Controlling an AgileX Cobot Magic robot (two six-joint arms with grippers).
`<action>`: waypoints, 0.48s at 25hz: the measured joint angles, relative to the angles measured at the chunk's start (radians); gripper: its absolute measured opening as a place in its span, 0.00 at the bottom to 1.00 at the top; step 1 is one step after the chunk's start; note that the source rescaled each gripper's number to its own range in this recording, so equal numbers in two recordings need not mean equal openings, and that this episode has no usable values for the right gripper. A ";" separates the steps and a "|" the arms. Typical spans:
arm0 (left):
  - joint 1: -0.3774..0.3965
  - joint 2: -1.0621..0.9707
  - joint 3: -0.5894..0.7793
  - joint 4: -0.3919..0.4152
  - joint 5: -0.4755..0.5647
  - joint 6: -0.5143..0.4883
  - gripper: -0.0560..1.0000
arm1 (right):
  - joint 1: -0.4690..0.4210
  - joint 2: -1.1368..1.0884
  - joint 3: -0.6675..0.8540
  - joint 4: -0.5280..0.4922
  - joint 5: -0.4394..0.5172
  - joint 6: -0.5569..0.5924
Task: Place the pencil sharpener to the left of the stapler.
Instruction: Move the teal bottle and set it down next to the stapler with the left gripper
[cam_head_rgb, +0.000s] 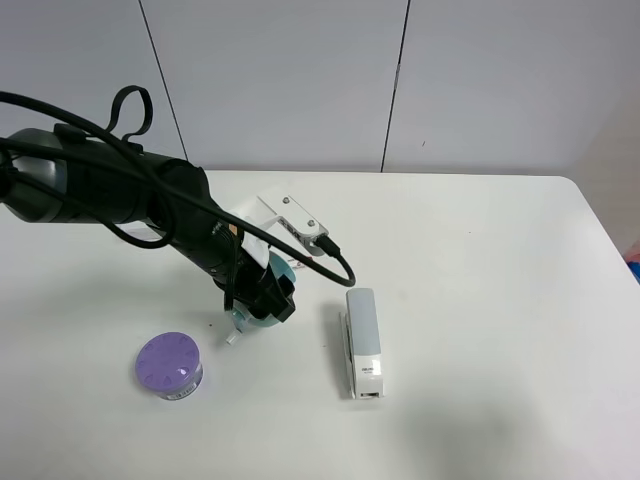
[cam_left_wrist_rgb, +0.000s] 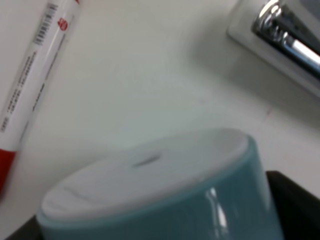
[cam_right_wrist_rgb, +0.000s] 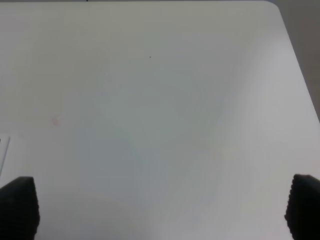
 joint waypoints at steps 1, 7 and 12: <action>0.000 0.002 -0.006 0.000 0.000 0.031 0.06 | 0.000 0.000 0.000 0.000 0.000 0.000; -0.001 0.002 -0.019 -0.001 0.016 0.200 0.06 | 0.000 0.000 0.000 0.000 0.000 0.000; -0.028 0.002 -0.020 -0.004 0.060 0.321 0.06 | 0.000 0.000 0.000 0.000 0.000 0.000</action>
